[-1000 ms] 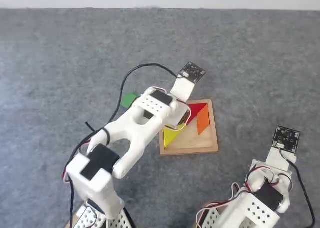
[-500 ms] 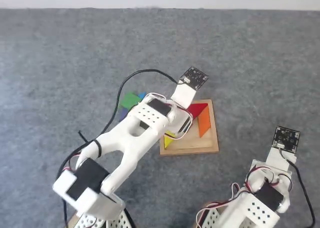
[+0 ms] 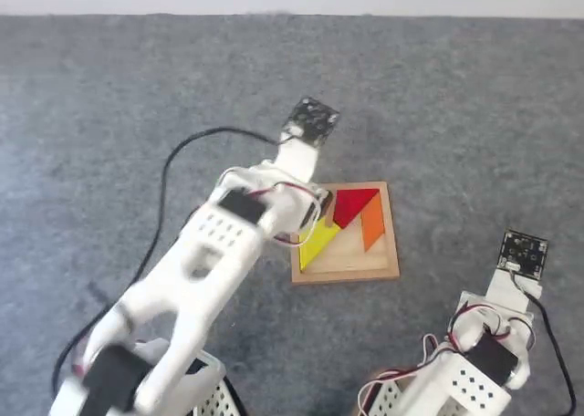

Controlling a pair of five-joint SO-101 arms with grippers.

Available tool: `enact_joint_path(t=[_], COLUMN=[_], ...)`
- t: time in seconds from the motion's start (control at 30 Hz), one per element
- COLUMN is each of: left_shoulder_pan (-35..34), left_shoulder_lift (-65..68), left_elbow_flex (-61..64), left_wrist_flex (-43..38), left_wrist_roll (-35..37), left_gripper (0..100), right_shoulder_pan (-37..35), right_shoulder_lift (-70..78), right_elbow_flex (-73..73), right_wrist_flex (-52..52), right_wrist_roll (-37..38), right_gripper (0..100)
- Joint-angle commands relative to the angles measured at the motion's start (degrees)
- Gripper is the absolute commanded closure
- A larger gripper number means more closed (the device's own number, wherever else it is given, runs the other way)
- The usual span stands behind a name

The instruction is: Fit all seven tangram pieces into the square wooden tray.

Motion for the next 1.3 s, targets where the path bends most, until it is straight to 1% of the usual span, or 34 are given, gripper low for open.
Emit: enact_joint_path(t=[0.0,0.07,0.17,0.4,0.47,0.57,0.87,1.1,1.27], left_shoulder_pan=[-1.58,-2.02,-2.02,-1.85,-1.49,-0.26,4.13,1.67,2.46], left_shoulder_lift=[-12.04,-11.78,-6.07,15.03,17.85,17.23,14.59,14.07,14.59], left_elbow_flex=[5.58,7.78,7.08,-4.97,-7.08,-7.25,-5.05,-4.44,-2.95], left_wrist_flex=[-5.54,-7.56,-8.70,-9.32,-8.00,-6.86,-6.95,-6.95,-7.12], left_wrist_roll=[0.70,0.70,0.97,1.05,1.05,1.05,0.88,0.88,0.70], left_gripper=[82,82,82,82,82,82,82,82,82], right_shoulder_pan=[-0.66,-0.66,-0.66,-0.66,-0.66,-0.66,-0.66,-0.66,-0.66], right_shoulder_lift=[-0.92,-0.92,-0.92,-0.92,-0.92,-0.92,-0.92,-0.92,-0.92], right_elbow_flex=[1.05,1.05,1.05,1.05,1.05,1.05,1.05,1.05,1.05], right_wrist_flex=[0.13,0.13,0.13,0.31,0.31,0.22,0.13,0.13,0.13], right_wrist_roll=[0.62,0.62,0.62,0.62,0.62,0.62,0.62,0.62,0.62], right_gripper=[88.4,88.4,88.4,88.4,88.4,88.4,88.4,88.4,88.4])
